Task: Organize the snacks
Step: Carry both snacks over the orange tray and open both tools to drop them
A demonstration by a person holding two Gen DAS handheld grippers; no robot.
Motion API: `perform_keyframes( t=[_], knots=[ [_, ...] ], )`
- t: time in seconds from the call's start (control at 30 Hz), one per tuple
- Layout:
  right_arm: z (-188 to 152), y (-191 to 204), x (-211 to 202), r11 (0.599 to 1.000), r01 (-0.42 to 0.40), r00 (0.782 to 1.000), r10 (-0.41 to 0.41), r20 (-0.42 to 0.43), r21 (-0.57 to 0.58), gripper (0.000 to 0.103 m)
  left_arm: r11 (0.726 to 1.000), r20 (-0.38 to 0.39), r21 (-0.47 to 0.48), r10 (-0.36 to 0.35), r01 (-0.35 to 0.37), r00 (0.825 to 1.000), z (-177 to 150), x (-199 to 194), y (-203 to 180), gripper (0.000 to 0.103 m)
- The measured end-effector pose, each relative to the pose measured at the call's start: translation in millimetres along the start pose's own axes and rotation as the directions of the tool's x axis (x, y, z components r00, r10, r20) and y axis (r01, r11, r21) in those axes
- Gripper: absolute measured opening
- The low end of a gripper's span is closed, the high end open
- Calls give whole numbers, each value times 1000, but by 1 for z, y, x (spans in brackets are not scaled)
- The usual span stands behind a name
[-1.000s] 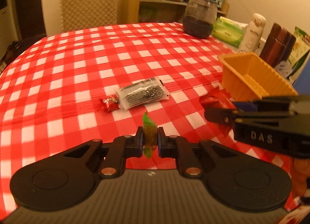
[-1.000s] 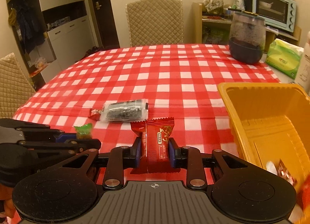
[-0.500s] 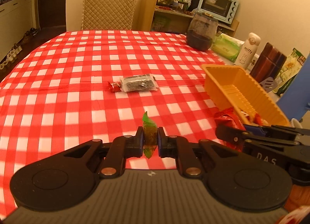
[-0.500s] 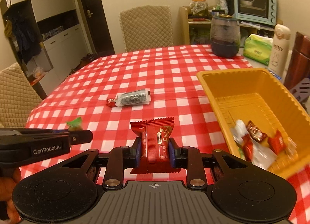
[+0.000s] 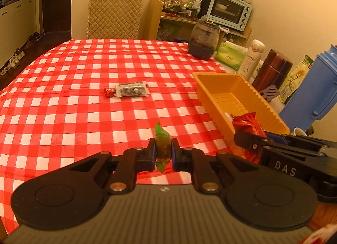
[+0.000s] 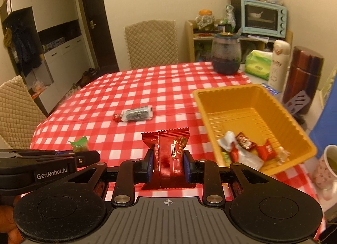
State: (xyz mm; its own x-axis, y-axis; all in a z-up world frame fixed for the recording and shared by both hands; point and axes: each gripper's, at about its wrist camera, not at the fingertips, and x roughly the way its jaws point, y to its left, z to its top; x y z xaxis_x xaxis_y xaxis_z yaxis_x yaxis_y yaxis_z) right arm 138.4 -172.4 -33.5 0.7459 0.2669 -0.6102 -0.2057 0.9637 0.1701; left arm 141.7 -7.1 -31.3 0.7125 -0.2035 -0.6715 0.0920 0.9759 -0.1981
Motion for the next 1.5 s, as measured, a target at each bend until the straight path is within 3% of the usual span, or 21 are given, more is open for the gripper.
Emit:
perform_keyframes(
  t=[0.67,1.07,1.5],
  knots=[
    [6,-59,-37,992,109,992,-113,50,66,29,994,-11,56,-96,97,995,12,5,-62,12],
    [18,-123,-31,975,190,979,-197,45,117,29,980,-40,109,-161,164,986,36,49,-107,12],
    [26,-160,9,969,210,977,-213,13,127,29,965,-106,153,-197,212,975,52,116,-141,12]
  ],
)
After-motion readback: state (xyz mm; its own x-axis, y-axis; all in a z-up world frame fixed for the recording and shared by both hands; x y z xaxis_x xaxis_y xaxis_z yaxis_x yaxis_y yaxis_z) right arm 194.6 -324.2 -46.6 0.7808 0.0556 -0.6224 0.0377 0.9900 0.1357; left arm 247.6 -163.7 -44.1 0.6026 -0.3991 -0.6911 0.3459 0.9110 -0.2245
